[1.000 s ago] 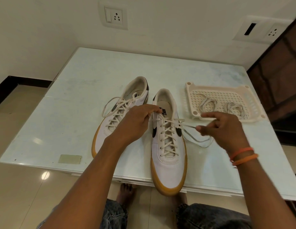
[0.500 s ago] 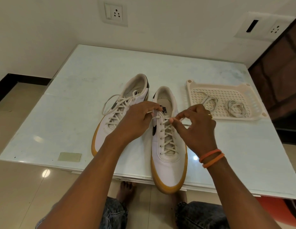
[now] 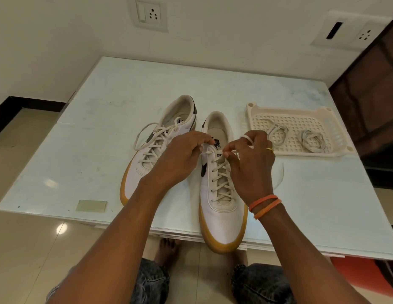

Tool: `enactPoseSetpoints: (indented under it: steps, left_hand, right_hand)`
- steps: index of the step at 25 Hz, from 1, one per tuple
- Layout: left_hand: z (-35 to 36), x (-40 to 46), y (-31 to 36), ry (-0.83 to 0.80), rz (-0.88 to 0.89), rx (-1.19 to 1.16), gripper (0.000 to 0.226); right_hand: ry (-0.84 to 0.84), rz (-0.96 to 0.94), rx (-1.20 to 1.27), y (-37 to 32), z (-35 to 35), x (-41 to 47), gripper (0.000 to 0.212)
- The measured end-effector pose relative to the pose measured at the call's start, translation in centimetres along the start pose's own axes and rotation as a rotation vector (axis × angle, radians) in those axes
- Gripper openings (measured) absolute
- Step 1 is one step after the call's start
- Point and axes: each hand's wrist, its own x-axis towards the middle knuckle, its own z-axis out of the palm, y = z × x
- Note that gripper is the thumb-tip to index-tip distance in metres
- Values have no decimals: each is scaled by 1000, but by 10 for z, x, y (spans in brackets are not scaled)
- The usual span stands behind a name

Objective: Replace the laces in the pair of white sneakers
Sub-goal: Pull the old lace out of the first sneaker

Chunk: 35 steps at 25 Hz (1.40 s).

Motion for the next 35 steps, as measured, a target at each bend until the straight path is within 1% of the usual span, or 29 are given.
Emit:
enactPoseSetpoints:
  steps: [1, 3, 4, 5, 7, 8, 9, 11, 12, 13, 14, 15, 16, 17, 18, 20, 21, 22, 23, 25, 26, 28, 29, 30, 31, 32, 33, 34, 35]
  left_hand:
    - [-1, 0, -1, -1, -6, 24, 38]
    - [-4, -1, -1, 6, -24, 52, 42]
    - [-4, -1, 0, 2, -26, 59, 43]
    - [-3, -2, 1, -12, -23, 62, 43]
    - [-2, -2, 3, -40, -11, 54, 40]
    - [-2, -2, 3, -35, -16, 52, 38]
    - [-3, -2, 2, -17, -34, 53, 37]
    - [-5, -3, 2, 31, -88, 33, 31]
    - [-6, -3, 4, 52, -107, 3, 27]
    - [-5, -3, 7, 54, -118, -37, 23]
    - [-3, -3, 13, 38, -108, -57, 20]
    - [2, -4, 18, 13, -86, -37, 21]
    - [7, -5, 24, -16, -70, 7, 24]
    - [12, -7, 29, -45, -80, 50, 27]
    - [15, -8, 32, -63, -105, 76, 28]
    - [21, -9, 33, -41, -142, 77, 23]
    - [23, -9, 33, -10, -158, 52, 17]
    - [25, -7, 33, 20, -174, 14, 11]
    - [25, -6, 36, 47, -191, -25, 7]
    - [22, -3, 41, 62, -263, -142, 6]
    - [18, -2, 42, 47, -326, -286, 7]
    - [6, -2, 42, 23, -447, -748, 9]
    - [2, -1, 41, 22, -495, -900, 10]
    - [-1, -1, 40, 25, -515, -942, 11]
    - [-2, -1, 40, 44, -502, -833, 10]
    - [-1, -1, 40, 88, -449, -615, 8]
    - [2, -1, 40, 154, -362, -378, 11]
    - [4, -2, 39, 207, -265, -202, 20]
    - [7, -4, 38, 207, -186, -92, 32]
  right_hand:
    - [14, 26, -14, -1, -2, 0, 9]
    - [-3, 156, -15, 6, -11, 4, 6]
    - [-59, 234, 2, 12, -19, 6, 5]
    - [-152, 295, 44, 19, -24, 9, 4]
    - [-328, 339, 201, 28, -28, 14, 5]
    - [-348, 334, 251, 32, -28, 15, 11]
    - [-306, 340, 257, 38, -28, 17, 18]
    - [-243, 367, 170, 54, -43, 22, 20]
    - [-285, 389, 123, 64, -55, 24, 19]
    - [-385, 432, 92, 75, -66, 26, 19]
    - [-534, 480, 53, 84, -74, 25, 16]
    - [-679, 522, -3, 88, -77, 22, 11]
    - [-756, 525, -69, 88, -75, 19, 7]
    - [-732, 495, -117, 87, -68, 17, 10]
    - [-604, 415, -124, 82, -59, 16, 14]
    - [-273, 197, 24, 62, -46, 18, 18]
    - [-201, 127, 145, 49, -42, 19, 13]
    - [-216, 119, 232, 36, -37, 18, 8]
    - [-265, 151, 265, 26, -32, 15, 15]
    - [-355, 209, 240, 18, -19, 7, 28]
    - [-367, 224, 231, 20, -16, 5, 29]
    - [-360, 231, 259, 24, -14, 3, 29]
    - [-352, 223, 276, 24, -14, 2, 29]
    - [-345, 206, 275, 22, -15, 2, 30]
    - [-337, 188, 257, 19, -15, 1, 34]
    - [-322, 172, 222, 16, -15, -1, 37]
    - [-302, 167, 181, 13, -15, -2, 40]
    - [-282, 176, 146, 12, -14, -3, 40]
    - [-267, 192, 129, 11, -14, -3, 40]
